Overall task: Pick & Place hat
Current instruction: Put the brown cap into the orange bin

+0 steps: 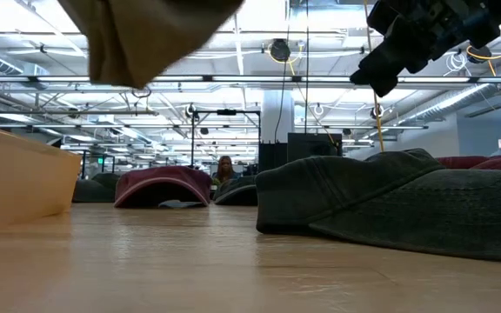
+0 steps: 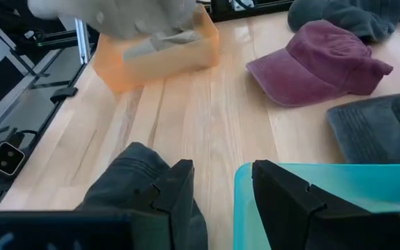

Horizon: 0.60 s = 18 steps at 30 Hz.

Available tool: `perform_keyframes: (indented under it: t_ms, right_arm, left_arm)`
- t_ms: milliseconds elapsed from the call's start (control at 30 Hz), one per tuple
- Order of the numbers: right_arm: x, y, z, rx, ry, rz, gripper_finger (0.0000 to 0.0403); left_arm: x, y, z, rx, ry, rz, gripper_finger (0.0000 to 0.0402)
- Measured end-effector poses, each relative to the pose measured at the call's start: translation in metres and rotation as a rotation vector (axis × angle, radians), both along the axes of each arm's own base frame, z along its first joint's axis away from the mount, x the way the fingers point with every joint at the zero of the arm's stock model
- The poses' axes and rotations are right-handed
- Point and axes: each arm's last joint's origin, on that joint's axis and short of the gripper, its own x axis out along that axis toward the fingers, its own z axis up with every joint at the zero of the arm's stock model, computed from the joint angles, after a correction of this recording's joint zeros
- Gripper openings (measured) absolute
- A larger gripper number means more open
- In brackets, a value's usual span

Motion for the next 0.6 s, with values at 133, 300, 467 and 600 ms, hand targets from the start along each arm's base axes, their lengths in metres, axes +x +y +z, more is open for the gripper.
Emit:
perform_keyframes:
  t_ms: [133, 300, 467, 600]
  right_arm:
    - [0.0, 0.0, -0.002, 0.013, 0.001, -0.006, 0.0131]
    - [0.0, 0.0, -0.002, 0.03, 0.004, -0.014, 0.013]
    - [0.0, 0.0, -0.002, 0.031, 0.006, -0.014, 0.013]
    - [-0.001, 0.0, -0.004, 0.04, 0.024, -0.018, 0.013]
  left_arm:
    - [-0.017, 0.008, 0.01, -0.015, 0.038, -0.002, 0.0012]
    - [-0.04, 0.035, 0.006, -0.104, 0.117, 0.118, 0.0012]
    - [-0.053, 0.046, 0.007, -0.185, 0.128, 0.147, 0.0012]
    - [-0.057, 0.048, -0.001, -0.272, 0.272, 0.192, 0.0012]
